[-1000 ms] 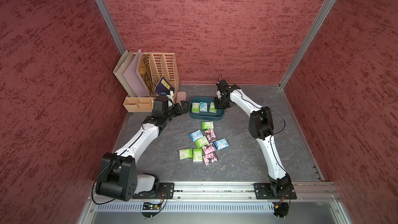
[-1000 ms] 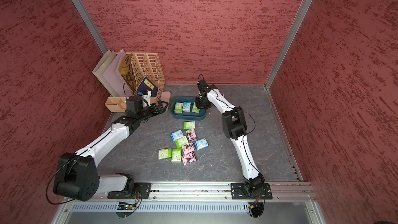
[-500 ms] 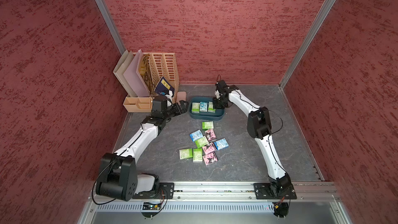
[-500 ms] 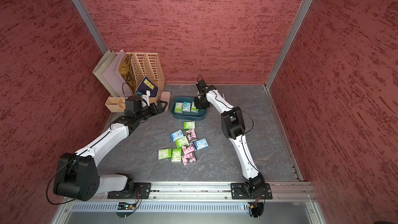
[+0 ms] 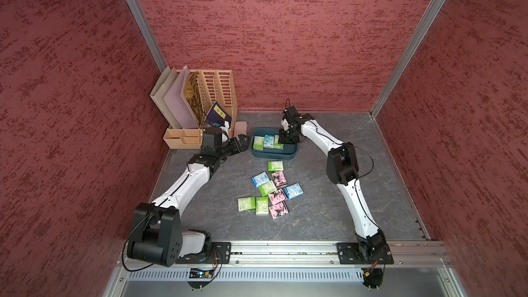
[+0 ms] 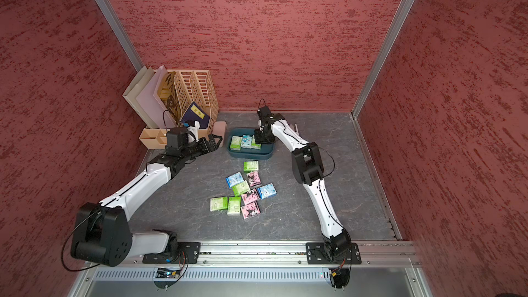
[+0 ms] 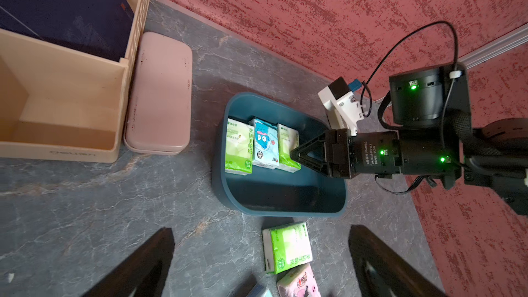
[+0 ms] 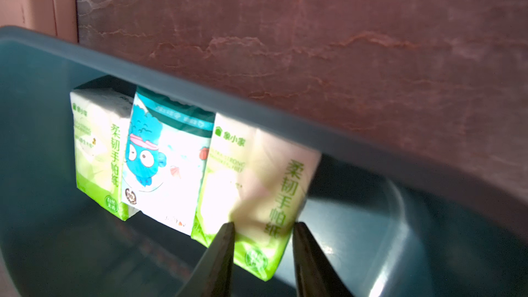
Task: Put the pocket tissues into the storage box
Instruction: Place the pocket tissues in the storage box, then pick up the pocket tissues from the center of the board.
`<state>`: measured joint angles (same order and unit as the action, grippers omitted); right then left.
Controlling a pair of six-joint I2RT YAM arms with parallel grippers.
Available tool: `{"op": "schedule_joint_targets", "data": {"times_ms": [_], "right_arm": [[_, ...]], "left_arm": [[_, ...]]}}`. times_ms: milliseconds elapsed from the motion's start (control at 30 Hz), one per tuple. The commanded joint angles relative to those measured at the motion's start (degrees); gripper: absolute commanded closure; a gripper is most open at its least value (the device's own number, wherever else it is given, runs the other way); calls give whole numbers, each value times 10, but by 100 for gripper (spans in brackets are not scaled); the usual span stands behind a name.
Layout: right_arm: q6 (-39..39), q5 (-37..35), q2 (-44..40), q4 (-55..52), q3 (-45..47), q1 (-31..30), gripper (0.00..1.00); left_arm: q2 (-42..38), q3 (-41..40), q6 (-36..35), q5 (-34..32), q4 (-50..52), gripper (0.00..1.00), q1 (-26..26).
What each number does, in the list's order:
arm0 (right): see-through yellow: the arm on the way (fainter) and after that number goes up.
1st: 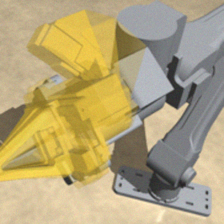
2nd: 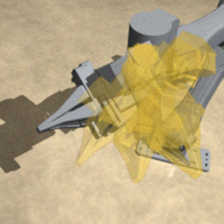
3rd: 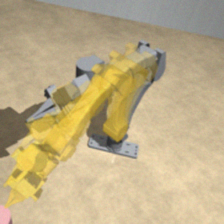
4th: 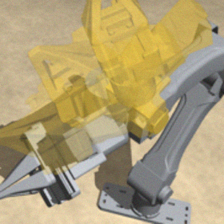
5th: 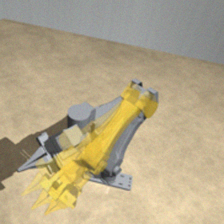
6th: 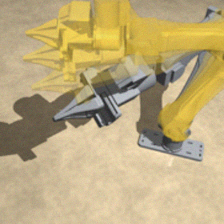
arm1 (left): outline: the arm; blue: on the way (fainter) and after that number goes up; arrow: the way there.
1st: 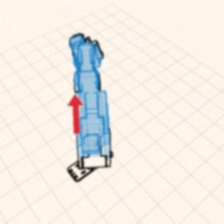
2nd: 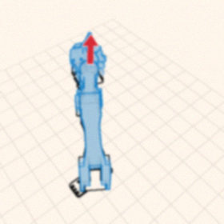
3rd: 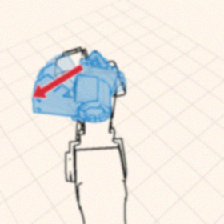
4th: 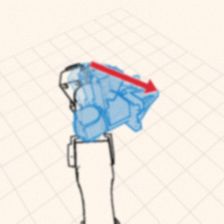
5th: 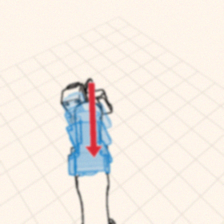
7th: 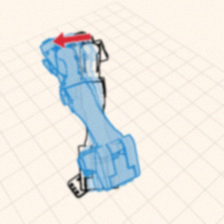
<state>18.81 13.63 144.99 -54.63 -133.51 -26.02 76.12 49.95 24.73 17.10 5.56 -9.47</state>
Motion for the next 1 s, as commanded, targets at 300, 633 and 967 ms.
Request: {"op": "schedule_joint_targets", "data": {"times_ms": [300, 633, 967], "right_arm": [[-32, -21, -163, 125, 110, -3, 51], [-24, 17, -357, 213, 310, 7, 44], [-13, 52, -468, 261, 494, 21, 44]], "left_arm": [[10, 119, -171, 36, 185, 0, 14], [96, 274, -399, 83, 428, 0, -8], [198, 234, -401, 30, 420, 1, -114]]}}
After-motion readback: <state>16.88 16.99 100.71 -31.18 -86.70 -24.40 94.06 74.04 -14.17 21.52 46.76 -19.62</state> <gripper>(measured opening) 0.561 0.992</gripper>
